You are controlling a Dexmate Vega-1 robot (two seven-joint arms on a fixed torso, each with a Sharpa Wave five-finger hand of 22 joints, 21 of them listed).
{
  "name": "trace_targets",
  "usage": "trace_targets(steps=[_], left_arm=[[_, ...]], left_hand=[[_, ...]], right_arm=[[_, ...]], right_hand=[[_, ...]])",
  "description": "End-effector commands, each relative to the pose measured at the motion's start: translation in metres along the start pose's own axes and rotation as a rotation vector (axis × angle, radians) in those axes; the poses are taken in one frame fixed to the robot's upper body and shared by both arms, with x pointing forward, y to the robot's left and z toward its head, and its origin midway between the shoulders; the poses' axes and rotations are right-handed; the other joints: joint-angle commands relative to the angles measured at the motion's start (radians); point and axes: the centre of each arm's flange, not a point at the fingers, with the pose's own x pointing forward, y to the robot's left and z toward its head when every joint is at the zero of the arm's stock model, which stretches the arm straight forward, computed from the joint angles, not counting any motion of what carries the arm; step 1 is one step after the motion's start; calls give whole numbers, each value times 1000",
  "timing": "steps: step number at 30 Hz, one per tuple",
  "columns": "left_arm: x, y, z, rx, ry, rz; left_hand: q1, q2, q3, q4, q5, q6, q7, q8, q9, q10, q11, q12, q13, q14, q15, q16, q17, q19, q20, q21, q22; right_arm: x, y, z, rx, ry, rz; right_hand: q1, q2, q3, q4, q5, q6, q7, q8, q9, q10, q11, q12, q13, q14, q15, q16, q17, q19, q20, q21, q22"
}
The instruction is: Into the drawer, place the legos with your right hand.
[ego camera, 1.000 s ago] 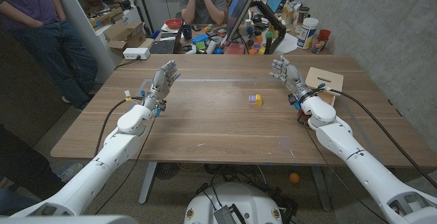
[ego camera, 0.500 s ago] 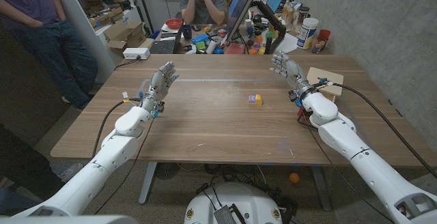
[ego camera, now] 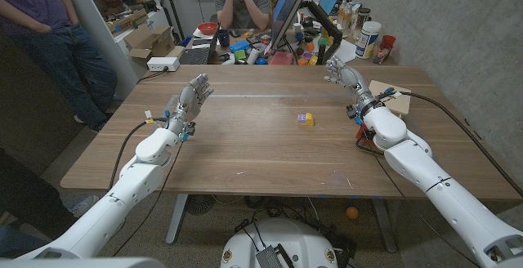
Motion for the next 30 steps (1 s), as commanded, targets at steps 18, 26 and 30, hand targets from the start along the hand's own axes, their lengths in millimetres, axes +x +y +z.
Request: trace_targets(steps=[18, 26, 30], left_arm=[[-6, -5, 5, 0, -19, -19], [-7, -6, 7, 1, -24, -21], [-8, -6, 7, 0, -24, -22]], left_hand=[[-1, 111, -1, 2, 7, 6, -1, 7, 2, -2, 7, 4, 2, -2, 5, 3, 4, -1, 8, 0, 3], [-2, 110, -2, 2, 7, 7, -2, 7, 2, -1, 9, 5, 2, -1, 5, 3, 4, -1, 9, 0, 3], [-2, 110, -3, 2, 7, 8, -2, 7, 2, 0, 9, 5, 2, -1, 5, 4, 4, 0, 11, 0, 3]], right_arm=[[-4, -1, 51, -318, -52, -15], [-5, 7, 63, -404, -67, -12], [-7, 10, 70, -459, -75, -13]], right_hand=[[57, -10, 13, -50, 14, -9, -15, -14, 5, -5, -13, -16, 4, 3, -6, -16, -1, -7, 3, -5, 3], [75, -5, 21, -64, 16, -10, -15, -15, 5, -8, -9, -18, 4, 1, -6, -19, -1, -11, 6, -8, 3], [86, -2, 26, -73, 17, -12, -15, -15, 5, -10, -6, -20, 4, 10, 2, -17, -1, -12, 10, -8, 3]])
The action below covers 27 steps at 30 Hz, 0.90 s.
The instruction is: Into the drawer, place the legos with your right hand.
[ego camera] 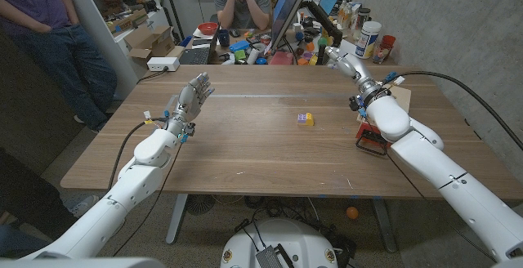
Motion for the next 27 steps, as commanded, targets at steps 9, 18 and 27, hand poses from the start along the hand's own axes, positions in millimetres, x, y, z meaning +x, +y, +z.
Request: trace_targets(steps=[9, 18, 27], left_arm=[[-3, -6, 3, 1, -10, -12], [-4, -9, 2, 1, -8, -19], [-2, -13, 5, 5, -16, -27]], left_hand=[[-2, 110, -4, 2, 7, 7, 0, 4, 2, 1, 7, 5, 2, 0, 6, 4, 4, -3, 7, -1, 3], [-2, 110, -5, 2, 8, 8, 1, 3, 2, 1, 8, 5, 2, 0, 5, 4, 4, -2, 7, -1, 4], [-2, 110, -6, 2, 8, 8, 1, 3, 2, 1, 8, 5, 2, 1, 6, 4, 4, -2, 7, -1, 4]], right_arm=[[-6, 2, 36, -234, -41, -9], [-9, 3, 49, -392, -30, -29], [-8, 6, 62, -560, -25, -39]], right_hand=[[39, 0, 13, -31, 10, -5, 0, -1, 6, -2, 8, -3, 5, 31, 3, 5, 4, 0, 14, 1, 4], [61, -7, 18, -54, 11, -5, 2, 0, 6, -4, 9, -4, 6, 33, -4, 4, 5, 3, 19, 1, 4], [97, -12, 29, -88, 13, -4, 2, 2, 6, -4, 6, -4, 6, 33, -11, 1, 5, 5, 20, 1, 3]])
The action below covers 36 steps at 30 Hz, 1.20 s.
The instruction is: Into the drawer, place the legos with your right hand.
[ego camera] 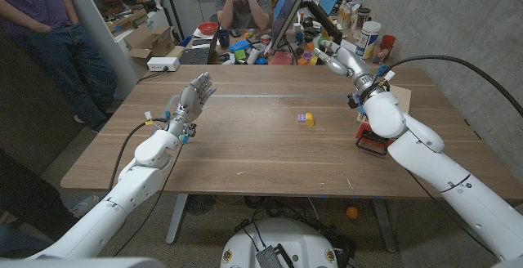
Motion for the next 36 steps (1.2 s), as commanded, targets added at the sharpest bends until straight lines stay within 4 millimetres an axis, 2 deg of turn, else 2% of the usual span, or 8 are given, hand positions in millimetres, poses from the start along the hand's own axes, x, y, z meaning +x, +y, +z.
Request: trace_targets(steps=[1, 3, 5, 14, 17, 19, 30, 36], left_arm=[[1, -7, 2, 2, -7, -11], [1, -7, 2, 2, -7, -11], [1, -8, 2, 2, -7, -11], [2, -10, 2, 3, -6, -9], [2, -10, 2, 3, -5, -9], [3, -10, 2, 4, -5, -9], [7, -10, 1, 3, -6, -13], [8, -9, 0, 0, -2, -12]], left_hand=[[-2, 110, -2, -2, 2, 8, 0, 3, 2, 1, 8, 5, 2, 1, 6, 3, 4, -2, 7, -1, 4], [-2, 109, -3, -2, 2, 8, 0, 3, 2, 1, 8, 5, 2, 0, 5, 3, 4, -2, 7, -1, 4], [-2, 109, -3, -2, 2, 8, 0, 3, 2, 1, 8, 5, 2, 0, 5, 3, 4, -2, 7, -1, 4], [-3, 109, -4, -2, 2, 9, 0, 3, 2, 3, 8, 6, 2, 1, 5, 3, 4, -2, 7, -2, 4], [-3, 109, -4, -2, 2, 9, 0, 3, 2, 2, 8, 5, 2, 1, 5, 3, 4, -2, 7, -2, 4], [-3, 109, -5, -2, 3, 10, 1, 3, 2, 2, 8, 5, 2, 1, 5, 3, 4, -2, 7, -2, 4], [-3, 109, -6, -2, 3, 11, -1, 3, 2, 3, 9, 5, 2, 1, 6, 3, 4, -2, 6, -2, 4], [-3, 109, -7, -2, 3, 11, -1, 3, 2, 2, 8, 5, 2, 1, 6, 3, 4, -2, 6, -3, 4]], right_arm=[[2, -6, 17, -212, 9, -16], [3, -5, 18, -238, 13, -18], [4, -5, 18, -248, 13, -16], [7, 0, 24, -391, 36, -6], [7, 1, 24, -419, 48, -3], [7, 2, 24, -441, 55, -2], [11, 9, 27, -547, 107, 52], [15, 15, 27, -578, 124, 111]], right_hand=[[32, 1, 8, -24, 8, -1, -2, 2, 1, -1, 2, 2, 6, 1, -9, 1, 3, 4, 4, 1, 3], [41, 0, 11, -33, 8, -1, -1, 3, 1, -1, 2, 1, 6, 2, -9, 1, 3, 5, 3, 1, 3], [60, -4, 16, -51, 8, -3, -2, 3, 1, -2, 3, 1, 7, 3, -9, 1, 3, 5, 3, 0, 3], [103, -26, 23, -96, 5, -9, 1, 3, 2, -10, 0, -1, 7, 3, -11, -1, 4, 4, 8, -2, 3], [125, -36, 26, -116, 3, -20, -11, 0, 2, -20, -8, -4, 8, 0, -16, -3, 4, 6, 10, -2, 3], [136, -41, 26, -126, 2, -22, -17, 0, 3, -26, -13, -5, 9, 0, -17, -3, 5, 8, 26, -2, 3], [152, -55, 18, -135, -5, -31, -58, -2, 5, -56, -34, -11, 11, -19, -24, -7, 9, 18, 57, 1, 4], [150, -62, 7, -133, -9, -55, -75, -9, 6, -80, -43, -14, 12, -29, -23, -6, 12, 31, 58, 5, 5]])
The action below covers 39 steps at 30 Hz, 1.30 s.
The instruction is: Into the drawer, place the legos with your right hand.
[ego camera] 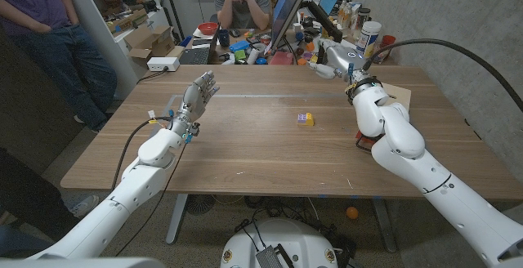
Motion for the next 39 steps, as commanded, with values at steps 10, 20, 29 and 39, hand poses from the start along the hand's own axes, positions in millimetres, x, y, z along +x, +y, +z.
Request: trace_targets(steps=[10, 20, 29, 39], left_arm=[[5, 2, -4, -5, 11, -2], [9, 0, -5, -15, 9, -10], [11, 0, -6, -15, 9, -11], [15, -1, -7, -14, 13, -16]], left_hand=[[-3, 109, -4, 2, 3, 3, -3, 3, 2, -4, 2, 5, 2, -3, 2, 3, 4, -2, 6, -3, 4], [-4, 109, -7, 3, 4, 6, -2, 3, 2, -2, 4, 5, 2, -3, 2, 3, 4, -1, 7, -4, 4], [-5, 107, -9, 3, 4, 6, -3, 3, 2, -1, 4, 5, 2, -2, 2, 3, 4, -1, 6, -4, 4], [-6, 107, -12, 4, 4, 7, -3, 3, 2, -1, 4, 5, 2, -2, 2, 3, 4, 0, 7, -4, 4]], right_arm=[[9, 14, 10, -148, 17, 158], [9, 23, 11, -227, 27, 222], [12, 34, 16, -284, 30, 273], [18, 47, 15, -316, 38, 341]], right_hand=[[15, -16, -18, 0, -4, -28, -2, -7, 7, -28, -6, 0, 3, -11, -5, 0, 5, 50, -16, 17, 6], [24, -33, -29, -5, -1, -41, 3, -6, 8, -42, -7, 1, 4, -20, -5, -2, 4, 31, -11, 7, 6], [33, -40, -34, -7, 3, -43, 2, -4, 8, -51, -10, 1, 4, -33, -5, -5, 4, 19, -4, 0, 5], [44, -42, -35, -9, 7, -45, 6, -2, 8, -52, -12, 4, 4, -27, -12, -1, 3, 22, -9, 1, 5]])
